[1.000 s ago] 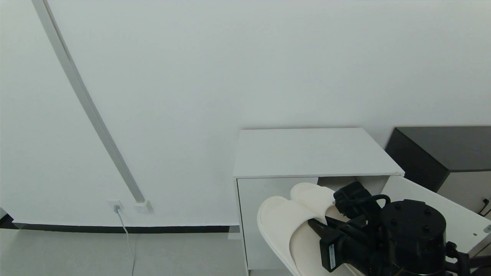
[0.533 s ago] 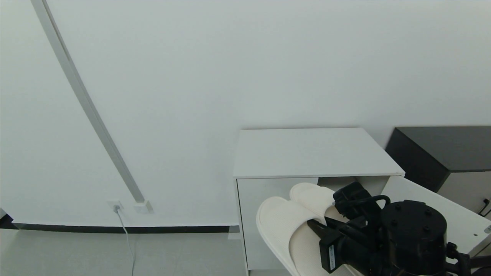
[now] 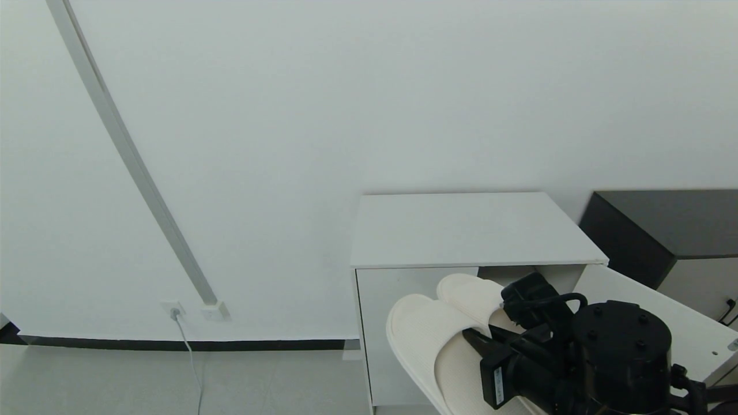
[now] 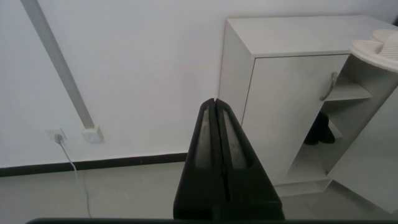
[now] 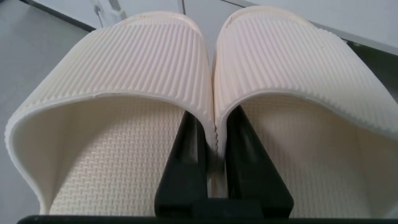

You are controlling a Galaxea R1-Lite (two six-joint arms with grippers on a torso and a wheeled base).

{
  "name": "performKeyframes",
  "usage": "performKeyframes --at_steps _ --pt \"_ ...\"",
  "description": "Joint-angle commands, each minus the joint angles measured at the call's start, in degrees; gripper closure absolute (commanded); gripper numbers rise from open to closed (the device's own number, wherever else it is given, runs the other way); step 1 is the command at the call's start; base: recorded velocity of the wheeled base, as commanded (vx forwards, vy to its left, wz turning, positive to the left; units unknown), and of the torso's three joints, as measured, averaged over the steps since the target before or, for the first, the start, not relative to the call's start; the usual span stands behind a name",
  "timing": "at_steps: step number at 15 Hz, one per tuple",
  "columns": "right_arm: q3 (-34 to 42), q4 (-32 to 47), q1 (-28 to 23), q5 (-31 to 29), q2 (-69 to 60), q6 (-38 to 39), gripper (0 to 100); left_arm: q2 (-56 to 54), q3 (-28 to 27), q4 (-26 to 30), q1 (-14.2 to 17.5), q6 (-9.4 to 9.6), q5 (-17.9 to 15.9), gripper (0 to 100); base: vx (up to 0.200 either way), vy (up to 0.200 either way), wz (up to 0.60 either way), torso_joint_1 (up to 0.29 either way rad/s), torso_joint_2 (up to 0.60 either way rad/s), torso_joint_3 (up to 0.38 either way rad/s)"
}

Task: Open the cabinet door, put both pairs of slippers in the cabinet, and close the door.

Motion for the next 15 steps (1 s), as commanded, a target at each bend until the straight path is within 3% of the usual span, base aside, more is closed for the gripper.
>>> performKeyframes --at_steps 1,15 --pt "0.0 0.0 0.0 0.0 0.2 0.0 100 0.1 0.0 0.0 0.0 0.0 0.0 100 0.0 -0.2 0.0 0.002 0.0 0.002" --pt "0.1 0.0 0.0 -0.3 0.2 0.0 100 0.1 0.0 0.0 0.0 -0.09 0.0 100 0.0 -0.2 0.0 0.002 0.0 0.001"
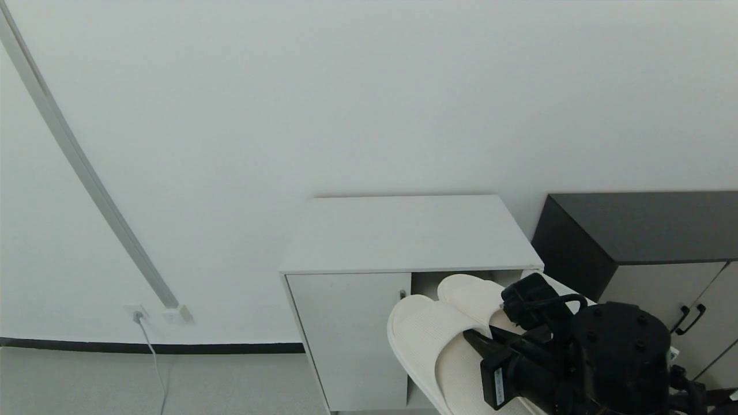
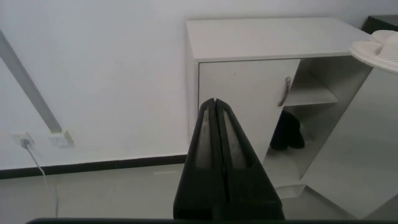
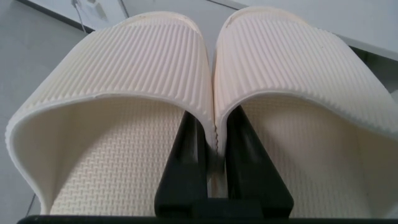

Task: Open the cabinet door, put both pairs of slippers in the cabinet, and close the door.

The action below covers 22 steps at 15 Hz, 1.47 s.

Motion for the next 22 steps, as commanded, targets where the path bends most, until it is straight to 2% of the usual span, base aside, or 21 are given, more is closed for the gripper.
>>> performKeyframes --at_steps 1,3,9,22 --pt "-0.1 0.0 0.0 0.0 0.1 0.0 100 0.1 0.0 0.0 0.1 -0.01 0.0 100 0.0 -0.2 0.0 0.002 0.0 0.002" --pt "0.0 0.0 0.0 0.0 0.0 0.1 100 0.1 0.0 0.0 0.0 -0.01 0.0 100 0.0 -0.2 0.0 0.005 0.0 0.002" --pt "2.1 -4.7 0.0 0.4 0.5 -1.6 100 0.1 0.0 0.1 0.0 -0.01 0.0 100 0.0 0.0 0.0 0.0 0.0 0.0" --pt "2.9 -4.9 0.2 0.3 1.3 -1.7 100 0.1 0.0 0.0 0.1 -0.28 0.1 100 0.0 0.0 0.0 0.0 0.0 0.0"
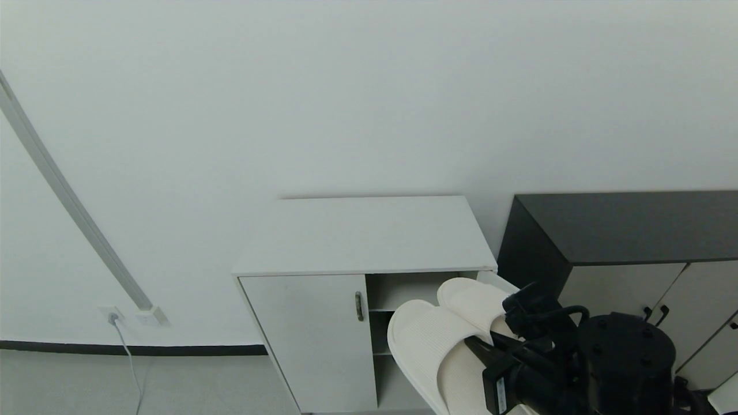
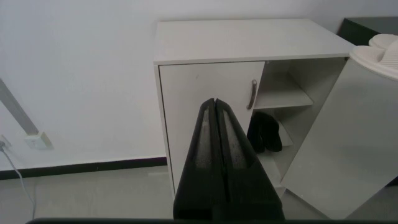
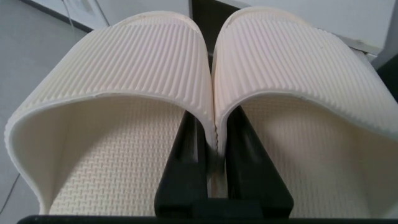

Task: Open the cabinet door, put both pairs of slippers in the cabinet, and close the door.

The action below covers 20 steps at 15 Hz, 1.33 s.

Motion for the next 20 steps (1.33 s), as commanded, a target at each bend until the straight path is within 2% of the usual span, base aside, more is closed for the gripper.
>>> performKeyframes --at_steps 1,7,20 --pt "0.0 -0.1 -0.1 0.0 0.1 0.0 100 0.1 0.0 0.0 0.1 0.0 0.0 100 0.0 0.0 0.0 0.0 0.0 0.0" --pt "0.9 -2.2 0.0 0.0 1.1 -0.7 100 0.1 0.0 0.0 0.1 -0.09 0.0 100 0.0 0.0 0.0 -0.011 0.02 0.013" --pt "2.3 -8.2 0.4 -0.2 3.8 -1.9 100 0.1 0.0 0.0 0.0 -0.09 0.2 100 0.0 0.0 0.0 -0.153 0.34 0.187"
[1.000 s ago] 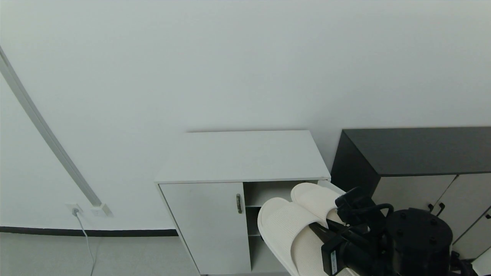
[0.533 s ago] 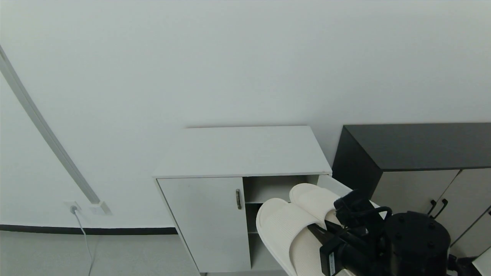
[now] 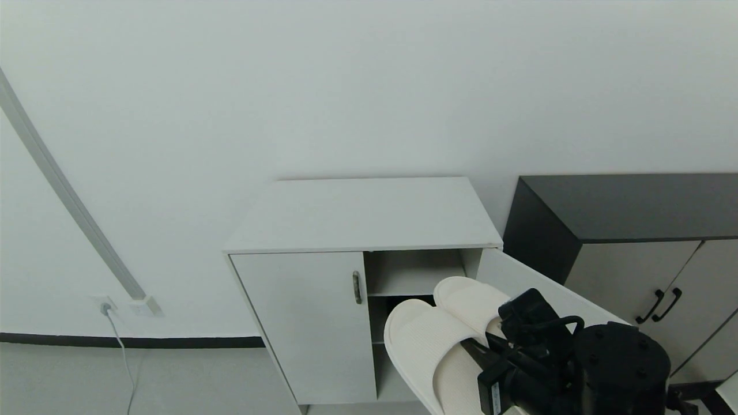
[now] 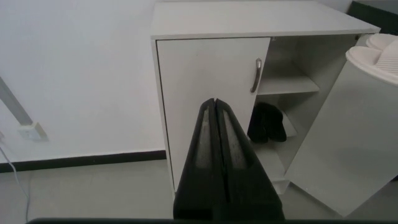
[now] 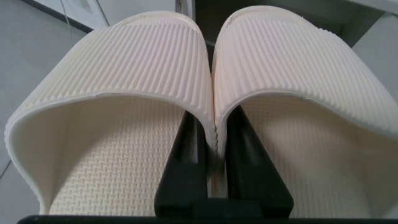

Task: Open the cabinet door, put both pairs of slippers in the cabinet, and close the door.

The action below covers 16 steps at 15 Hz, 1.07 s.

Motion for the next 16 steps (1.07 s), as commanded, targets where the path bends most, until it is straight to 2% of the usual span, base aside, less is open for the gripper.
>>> performKeyframes --at_steps 1,5,16 --pt "0.0 0.0 0.0 0.0 0.2 0.0 100 0.1 0.0 0.0 0.1 -0.01 0.0 100 0.0 0.0 0.0 -0.154 0.38 0.217" --pt "0.0 0.0 0.0 -0.1 0.2 0.0 100 0.1 0.0 0.0 0.1 -0.01 0.0 100 0.0 0.0 0.0 -0.18 0.43 0.233" --pt "0.1 -2.1 0.4 -0.1 2.4 -0.1 100 0.1 0.0 0.0 0.1 -0.01 0.0 100 0.0 0.0 0.0 -0.213 0.53 0.317"
